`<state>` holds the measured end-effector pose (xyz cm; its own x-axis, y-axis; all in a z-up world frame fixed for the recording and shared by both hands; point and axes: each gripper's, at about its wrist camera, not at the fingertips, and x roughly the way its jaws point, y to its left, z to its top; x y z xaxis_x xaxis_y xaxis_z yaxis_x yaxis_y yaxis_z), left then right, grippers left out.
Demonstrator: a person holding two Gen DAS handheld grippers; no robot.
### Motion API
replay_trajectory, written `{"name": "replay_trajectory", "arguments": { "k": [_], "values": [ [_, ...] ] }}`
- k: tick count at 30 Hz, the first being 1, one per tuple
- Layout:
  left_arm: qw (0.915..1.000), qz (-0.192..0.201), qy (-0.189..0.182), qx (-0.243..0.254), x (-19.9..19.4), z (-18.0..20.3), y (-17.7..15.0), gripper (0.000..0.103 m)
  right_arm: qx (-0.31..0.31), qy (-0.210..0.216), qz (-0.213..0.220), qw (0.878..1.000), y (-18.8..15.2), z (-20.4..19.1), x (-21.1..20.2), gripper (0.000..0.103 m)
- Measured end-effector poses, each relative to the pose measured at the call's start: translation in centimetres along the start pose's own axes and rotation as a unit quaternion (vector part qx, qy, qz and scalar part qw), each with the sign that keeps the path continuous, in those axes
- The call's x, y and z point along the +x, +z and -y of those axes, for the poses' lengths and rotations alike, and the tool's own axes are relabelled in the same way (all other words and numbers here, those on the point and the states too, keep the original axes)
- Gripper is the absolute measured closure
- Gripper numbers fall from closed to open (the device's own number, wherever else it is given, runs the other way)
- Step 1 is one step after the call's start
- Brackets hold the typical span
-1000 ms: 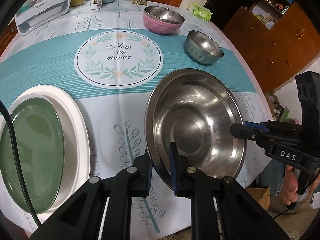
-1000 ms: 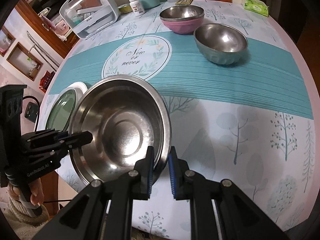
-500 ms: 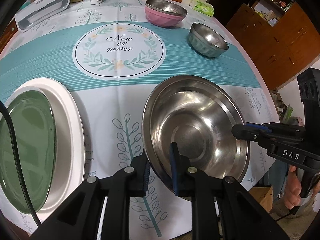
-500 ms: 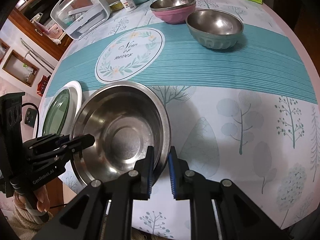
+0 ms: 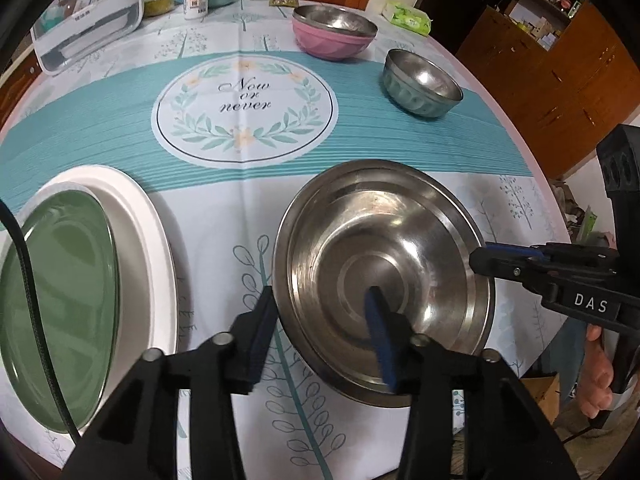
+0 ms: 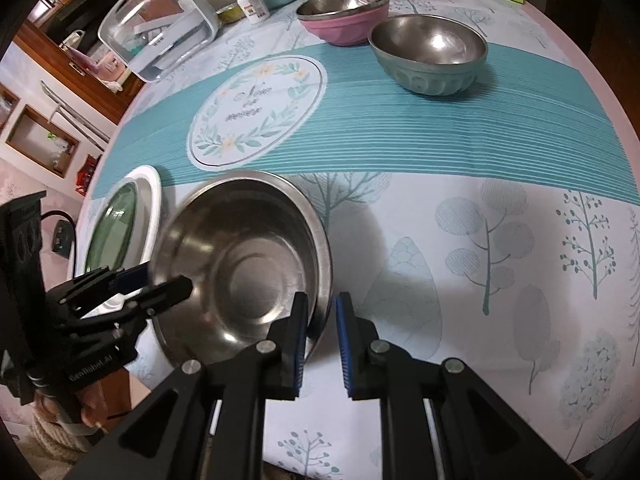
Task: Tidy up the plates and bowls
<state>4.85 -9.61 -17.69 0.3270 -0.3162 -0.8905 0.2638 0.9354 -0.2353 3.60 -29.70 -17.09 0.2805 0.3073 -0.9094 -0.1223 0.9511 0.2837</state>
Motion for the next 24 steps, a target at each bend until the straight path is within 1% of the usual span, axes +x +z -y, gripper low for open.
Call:
{"name": "replay_trajectory", "arguments": {
  "k": [5, 9, 11, 17, 19, 21, 24],
  "values": [
    [0.9998, 0.013, 0.017, 0.002, -0.6, -0.1, 0.2, 0.039, 0.004, 0.003, -0.003, 1.000, -0.1, 0.1, 0.0, 0.088],
    [0.9997, 0.021, 0.010, 0.001, -1.2, -0.1, 0.3, 0.035, 0.003, 0.002, 0.003, 1.000, -0.1, 0.2, -0.5, 0.088],
    [0.9996, 0.025, 0.010, 0.000, -1.3, 0.0, 0.4, 0.030, 0.002, -0.001, 0.010, 1.000, -0.2, 0.2, -0.9, 0.088],
    [0.9995, 0.029, 0.006, 0.003, -1.7, 0.6, 0.5, 0.028, 0.000, -0.001, 0.023, 1.000, -0.5, 0.3, -2.0, 0.087],
    [0.9995, 0.032, 0.003, 0.005, -1.9, 0.8, 0.7, 0.028, 0.000, -0.002, 0.029, 1.000, -0.5, 0.3, -2.4, 0.084],
    [0.9993, 0.035, 0.001, 0.007, -2.3, 1.1, 0.8, 0.028, -0.002, -0.006, 0.035, 0.999, -0.6, 0.3, -2.8, 0.077],
    [0.9991, 0.041, 0.001, 0.010, -2.9, 1.4, 1.3, 0.027, -0.004, -0.002, 0.047, 0.999, -0.6, 0.3, -3.6, 0.074]
  ]
}}
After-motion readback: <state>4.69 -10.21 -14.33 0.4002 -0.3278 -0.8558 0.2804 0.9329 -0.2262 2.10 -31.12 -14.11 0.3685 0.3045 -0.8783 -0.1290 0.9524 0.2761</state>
